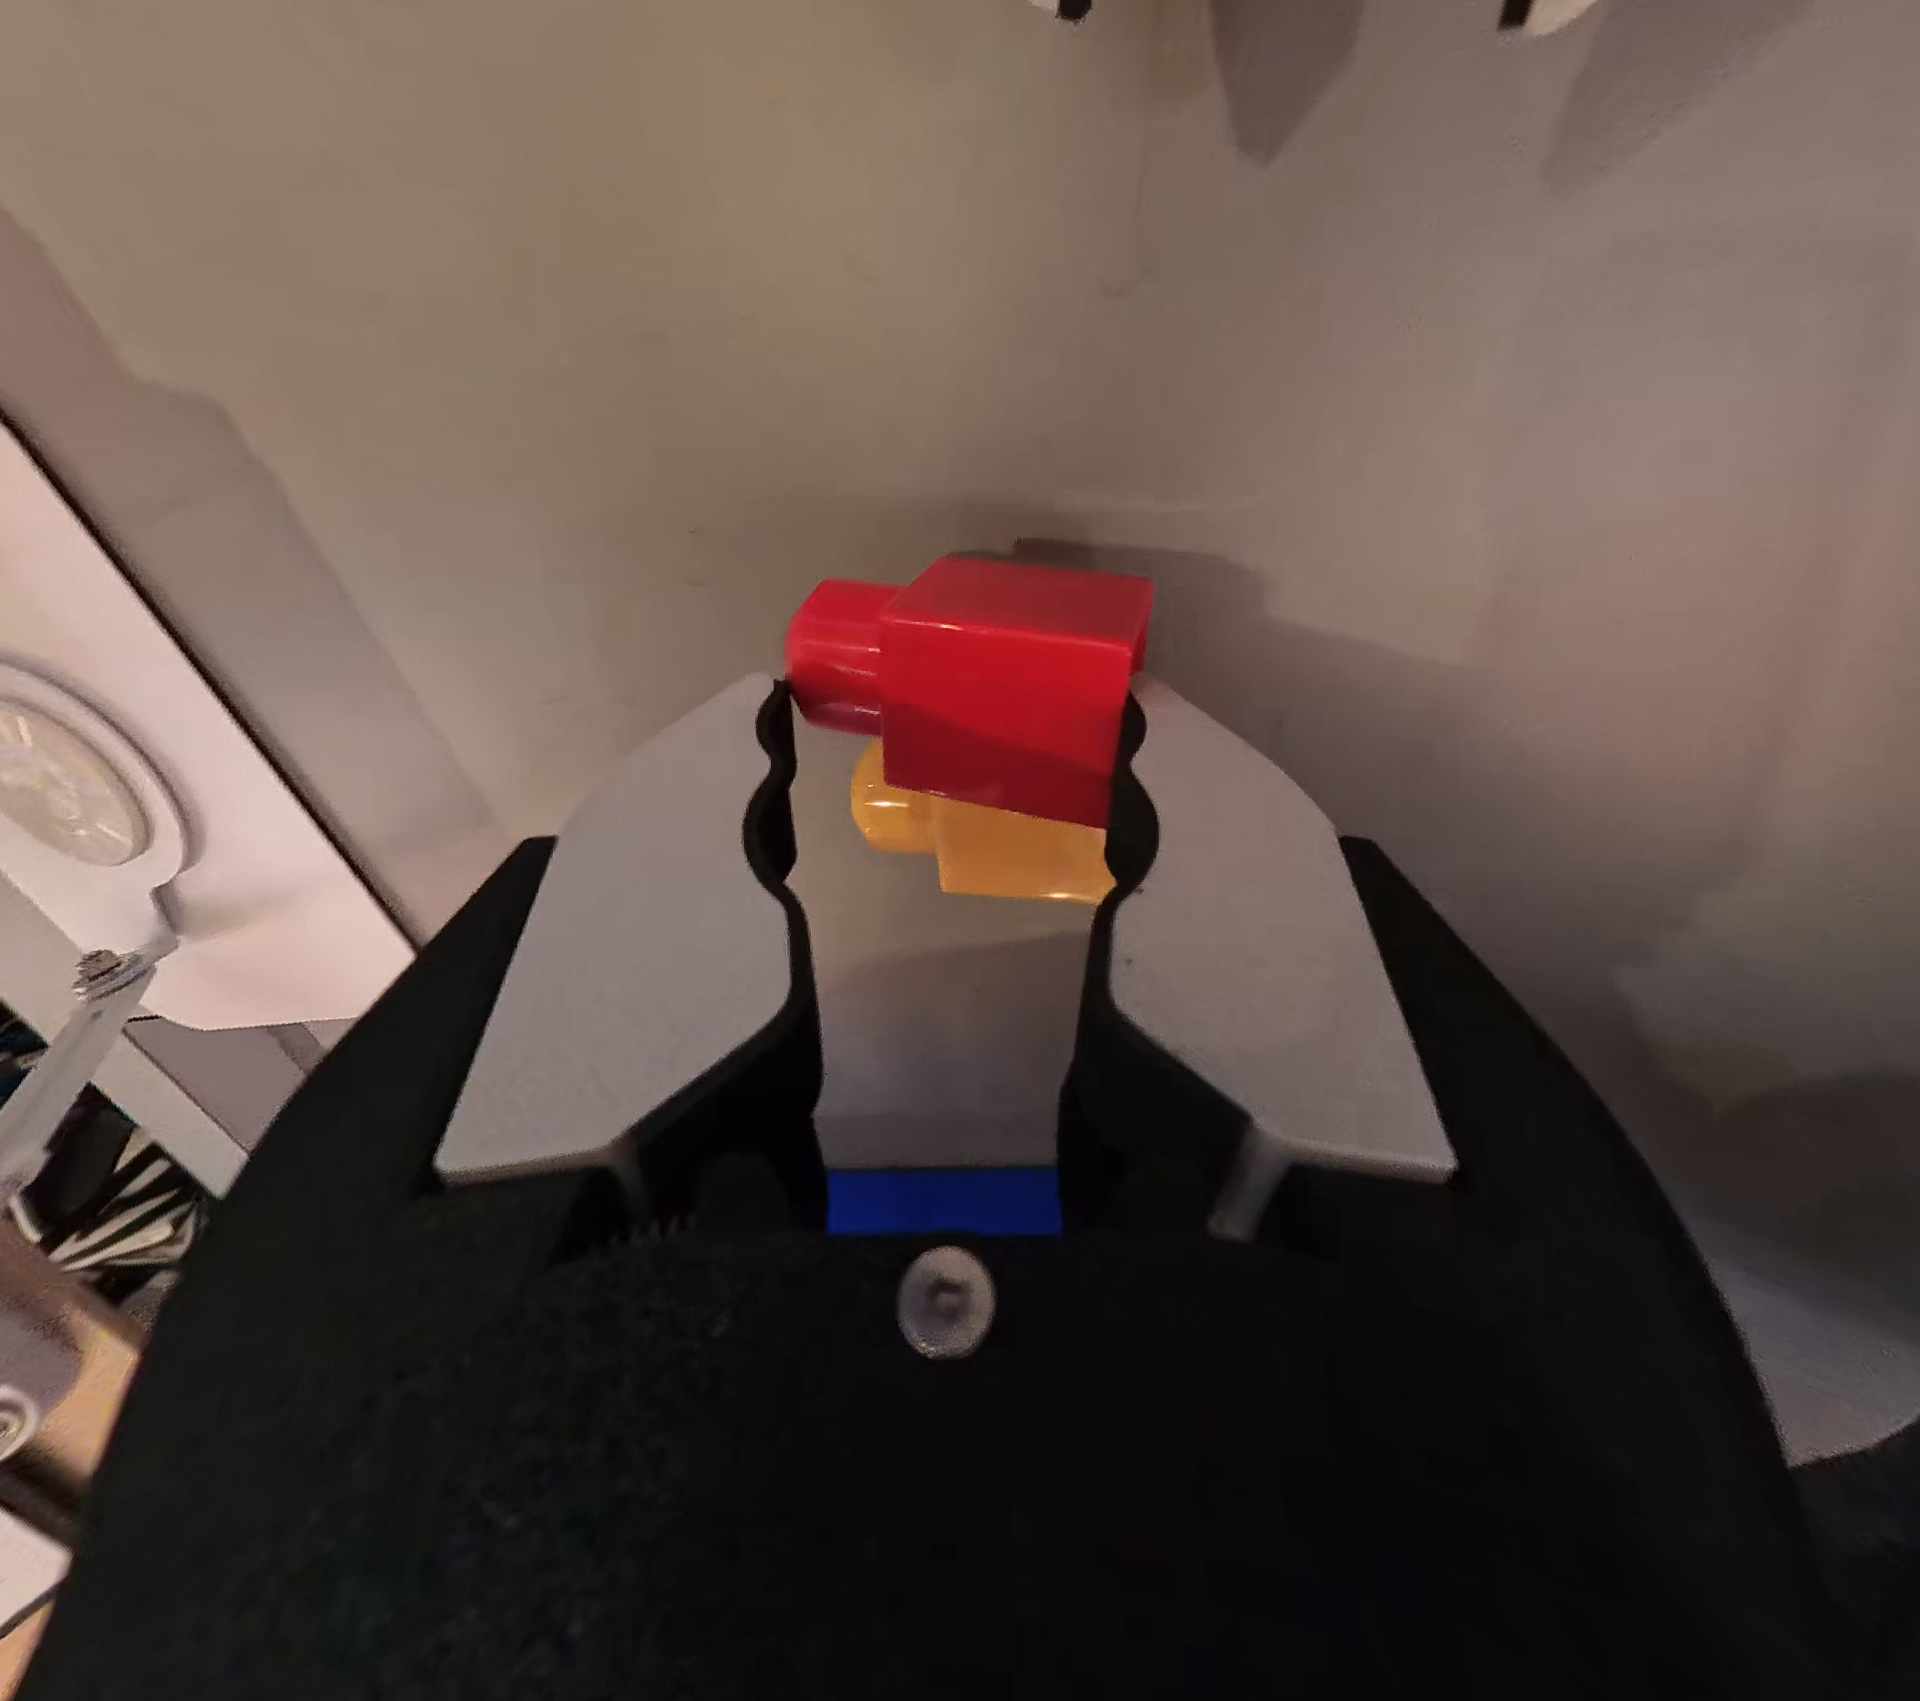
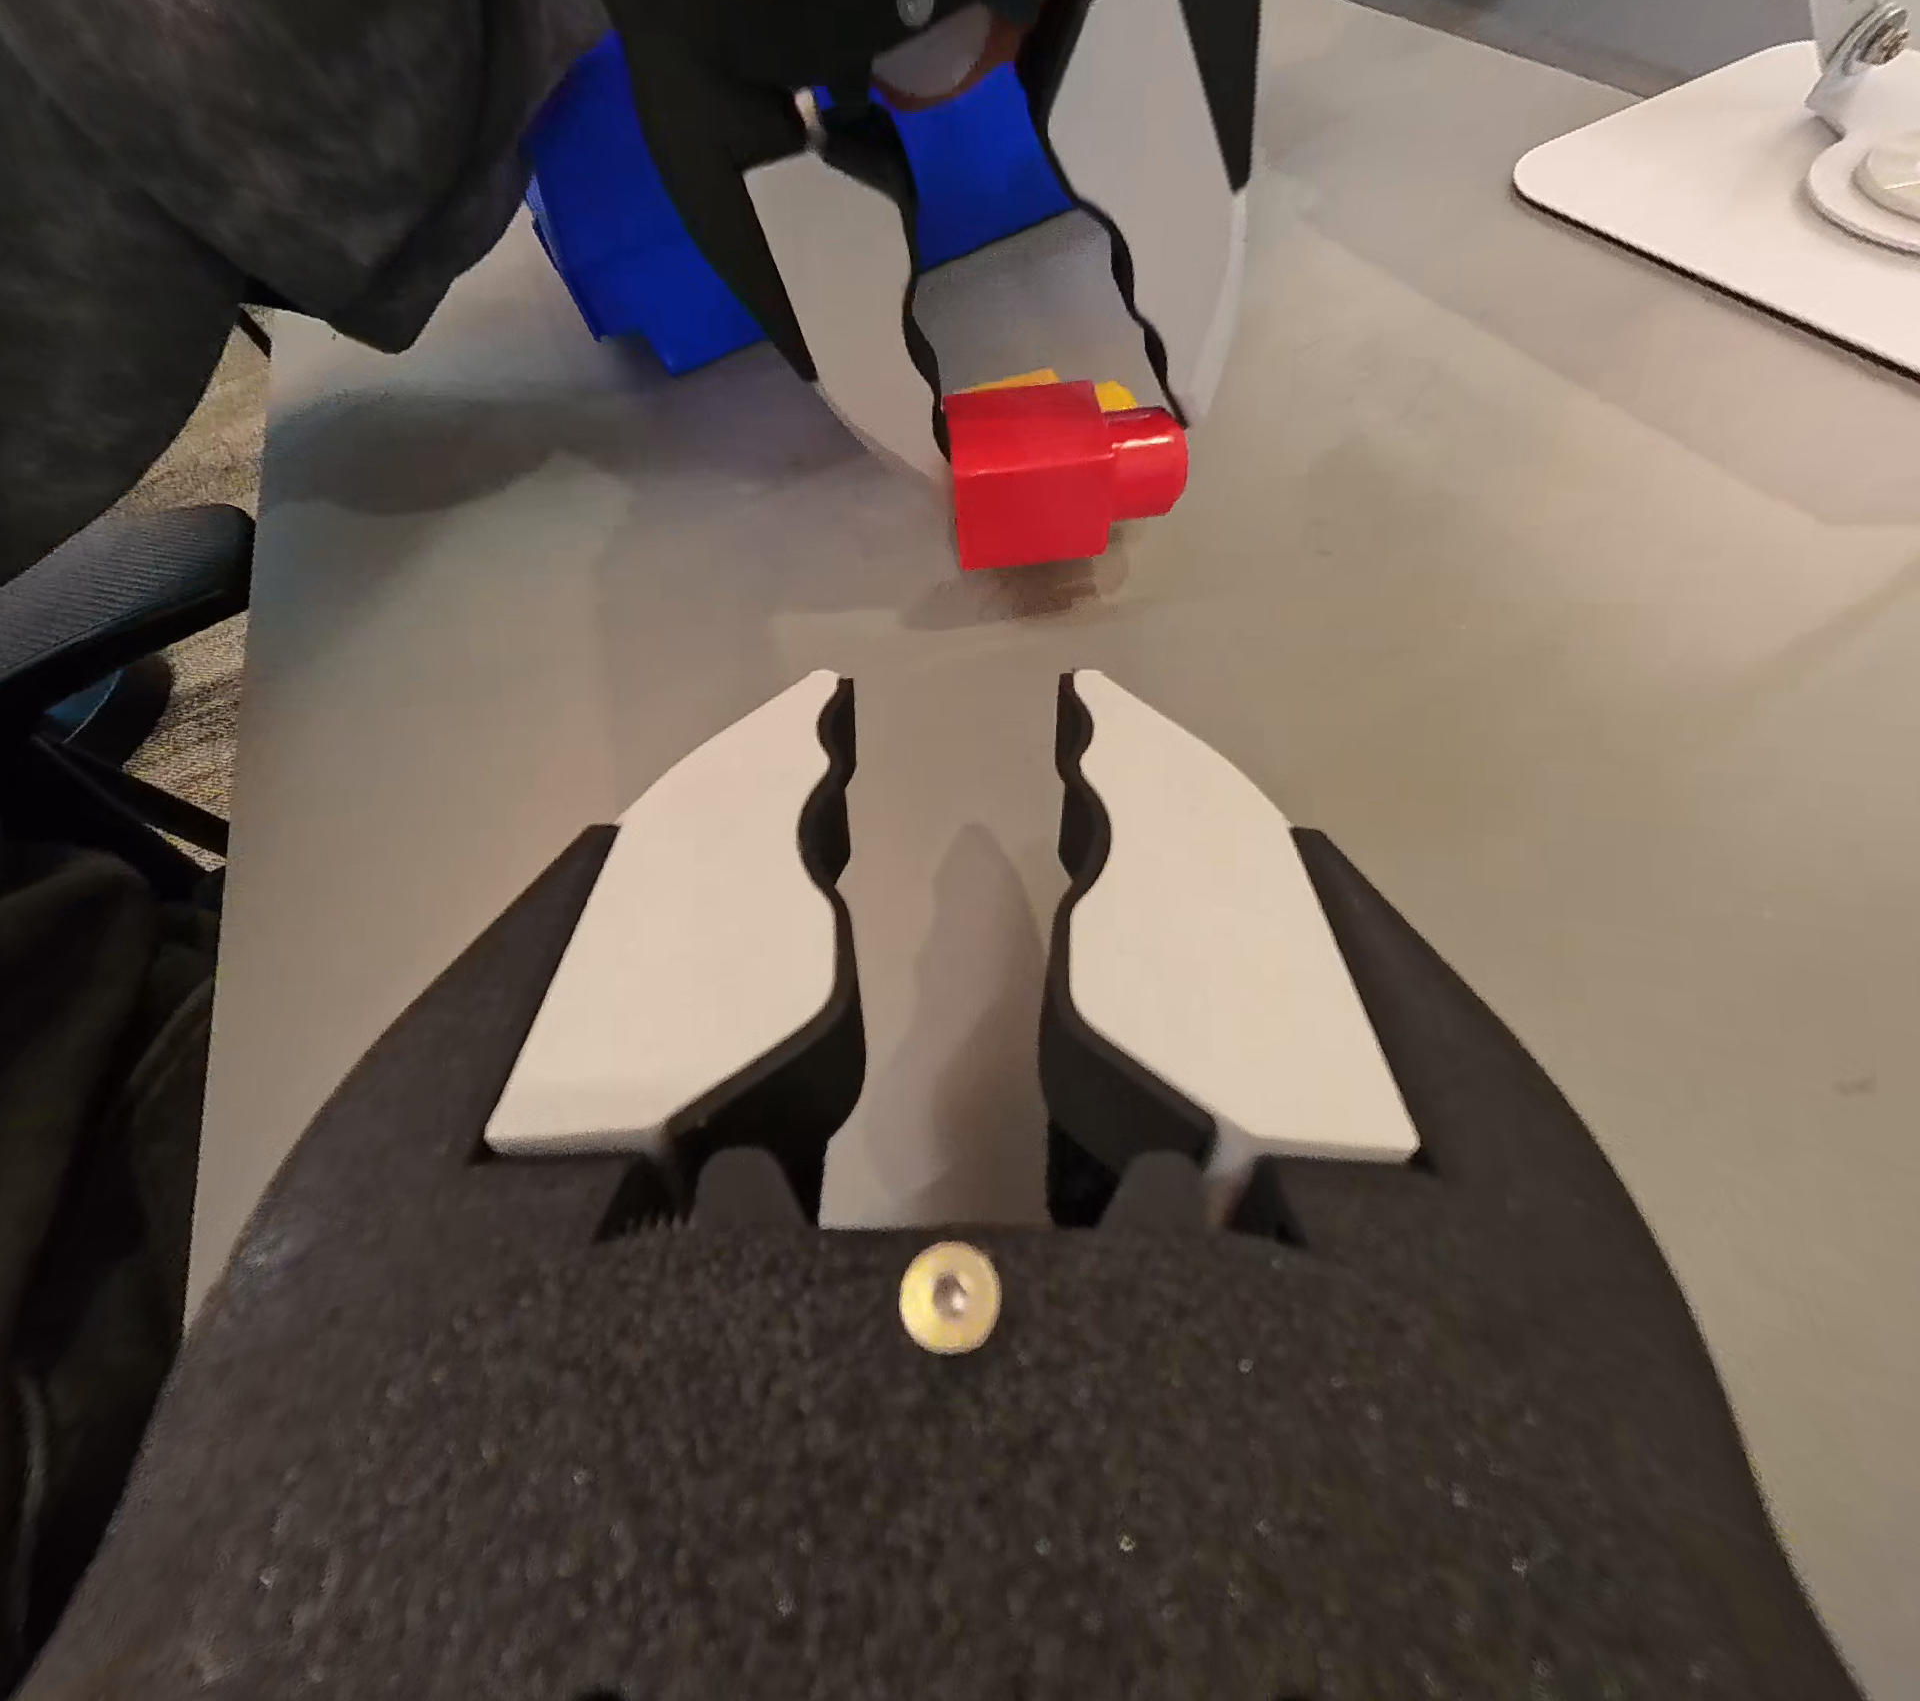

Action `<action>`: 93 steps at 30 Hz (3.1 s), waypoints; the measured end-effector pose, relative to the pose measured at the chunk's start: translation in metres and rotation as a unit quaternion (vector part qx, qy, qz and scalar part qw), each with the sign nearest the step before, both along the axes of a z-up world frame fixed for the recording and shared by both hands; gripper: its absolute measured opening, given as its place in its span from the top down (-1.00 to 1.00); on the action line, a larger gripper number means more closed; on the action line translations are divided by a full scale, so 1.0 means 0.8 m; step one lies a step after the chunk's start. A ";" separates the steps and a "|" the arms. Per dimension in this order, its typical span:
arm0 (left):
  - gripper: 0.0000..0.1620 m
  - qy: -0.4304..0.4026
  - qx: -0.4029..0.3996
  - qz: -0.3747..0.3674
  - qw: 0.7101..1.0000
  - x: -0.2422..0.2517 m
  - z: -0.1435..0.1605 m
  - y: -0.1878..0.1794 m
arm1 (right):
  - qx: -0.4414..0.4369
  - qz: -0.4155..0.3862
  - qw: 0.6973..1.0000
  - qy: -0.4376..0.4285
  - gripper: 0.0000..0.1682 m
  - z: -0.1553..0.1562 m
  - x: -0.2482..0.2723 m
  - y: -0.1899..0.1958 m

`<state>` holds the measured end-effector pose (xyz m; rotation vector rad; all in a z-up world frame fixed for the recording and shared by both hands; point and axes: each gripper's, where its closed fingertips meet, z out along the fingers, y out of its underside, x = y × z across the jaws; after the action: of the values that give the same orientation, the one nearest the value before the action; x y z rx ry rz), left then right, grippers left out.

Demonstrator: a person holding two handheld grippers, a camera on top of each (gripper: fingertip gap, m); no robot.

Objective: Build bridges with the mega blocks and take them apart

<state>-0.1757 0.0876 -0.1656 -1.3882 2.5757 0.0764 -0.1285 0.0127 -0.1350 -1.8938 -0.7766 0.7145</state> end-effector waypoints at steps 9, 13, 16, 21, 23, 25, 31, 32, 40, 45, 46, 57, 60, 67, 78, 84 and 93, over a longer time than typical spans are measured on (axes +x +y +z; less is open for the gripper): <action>0.35 0.010 0.024 0.010 1.000 -0.007 -0.021 0.008 | -0.021 -0.013 1.000 0.017 0.56 0.001 0.014 0.010; 0.35 0.006 0.020 0.019 1.000 -0.010 -0.021 0.007 | -0.025 -0.011 0.999 0.016 0.56 -0.001 0.013 0.009; 0.23 0.012 0.017 0.034 0.999 -0.014 -0.022 0.004 | -0.026 -0.009 1.000 0.009 0.56 -0.004 0.012 0.008; 0.10 0.007 0.033 0.036 0.999 -0.025 -0.012 0.003 | -0.032 -0.007 0.999 0.009 0.56 -0.006 0.011 0.007; 0.11 0.011 0.043 0.046 0.998 -0.036 0.000 0.004 | -0.032 -0.006 0.999 0.009 0.56 -0.006 0.010 0.007; 0.10 -0.004 0.045 0.063 0.997 -0.048 0.022 0.002 | -0.033 -0.006 0.999 0.009 0.56 -0.007 0.010 0.007; 0.11 -0.228 0.010 0.210 0.951 -0.104 0.152 -0.007 | -0.033 -0.004 0.999 0.011 0.56 -0.005 0.009 0.005; 0.11 -0.272 0.005 0.248 0.930 -0.125 0.169 -0.007 | -0.032 -0.003 0.999 0.010 0.56 -0.005 0.009 0.005; 0.08 -0.474 -0.017 0.517 0.712 -0.301 0.148 -0.020 | -0.033 -0.010 0.999 0.008 0.56 -0.008 0.012 0.009; 0.11 -0.516 -0.015 0.529 0.674 -0.325 0.127 -0.052 | -0.036 -0.018 0.999 0.016 0.56 -0.008 0.015 0.014; 0.12 -0.506 -0.012 0.534 0.677 -0.328 0.124 -0.053 | -0.038 -0.019 0.999 0.016 0.56 -0.009 0.015 0.015; 0.10 -0.373 0.112 0.583 0.713 -0.334 0.129 0.052 | -0.035 -0.022 0.999 0.004 0.57 -0.012 0.014 0.014; 0.09 -0.280 0.158 0.528 0.786 -0.333 0.113 0.093 | -0.034 -0.017 0.999 0.002 0.57 -0.012 0.012 0.012; 0.06 -0.041 0.251 0.418 0.872 -0.367 0.065 0.169 | -0.029 -0.010 0.999 -0.012 0.57 -0.014 0.008 0.009; 0.48 0.000 0.267 0.431 0.862 -0.385 0.049 0.199 | -0.025 -0.005 0.999 -0.021 0.57 -0.015 0.007 0.006; 0.52 -0.097 0.257 0.466 0.841 -0.388 0.100 0.167 | -0.024 -0.003 1.000 -0.019 0.57 -0.014 0.006 0.005; 0.54 -0.347 0.106 0.391 0.846 -0.213 0.199 0.071 | -0.030 -0.009 1.000 0.003 0.57 -0.009 0.008 0.011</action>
<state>-0.3457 0.1447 -0.0063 -1.8398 1.2860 -0.0177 -0.1217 0.0211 -0.1421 -1.9501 -0.7408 0.7380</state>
